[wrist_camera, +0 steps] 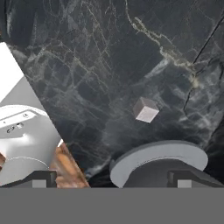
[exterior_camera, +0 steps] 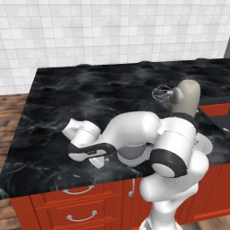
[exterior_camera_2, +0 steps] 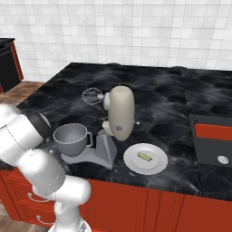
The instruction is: Add butter and sugar cubes to the stand mixer bowl and then turn on the stand mixer to begin making frosting.
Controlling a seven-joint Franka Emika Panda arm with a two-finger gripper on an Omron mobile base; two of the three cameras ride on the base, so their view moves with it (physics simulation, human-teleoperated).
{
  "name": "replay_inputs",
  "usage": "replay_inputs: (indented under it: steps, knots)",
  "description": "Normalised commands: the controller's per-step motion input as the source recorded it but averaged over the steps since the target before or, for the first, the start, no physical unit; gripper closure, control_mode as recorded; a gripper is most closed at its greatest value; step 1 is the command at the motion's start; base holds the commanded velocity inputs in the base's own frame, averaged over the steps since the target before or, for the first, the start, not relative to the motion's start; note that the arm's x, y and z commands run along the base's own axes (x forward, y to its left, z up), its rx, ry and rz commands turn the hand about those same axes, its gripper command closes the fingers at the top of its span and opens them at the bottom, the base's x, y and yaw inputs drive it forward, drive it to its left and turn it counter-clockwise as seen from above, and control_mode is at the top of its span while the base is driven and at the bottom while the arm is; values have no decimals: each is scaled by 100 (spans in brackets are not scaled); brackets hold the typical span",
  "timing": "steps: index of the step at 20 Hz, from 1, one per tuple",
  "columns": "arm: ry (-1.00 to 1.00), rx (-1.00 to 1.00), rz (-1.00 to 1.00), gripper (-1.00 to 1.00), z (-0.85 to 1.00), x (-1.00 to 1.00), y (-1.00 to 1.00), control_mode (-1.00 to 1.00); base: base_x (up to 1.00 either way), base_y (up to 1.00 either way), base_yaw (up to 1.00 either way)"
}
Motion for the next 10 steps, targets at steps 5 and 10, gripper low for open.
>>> replay_inputs:
  steps: [5,10]
  knots:
    - [1,-4,0,-100,-22,10,0,-100,0,0,0]
    - [2,-5,0,-100,-25,12,0,-100,0,0,0]
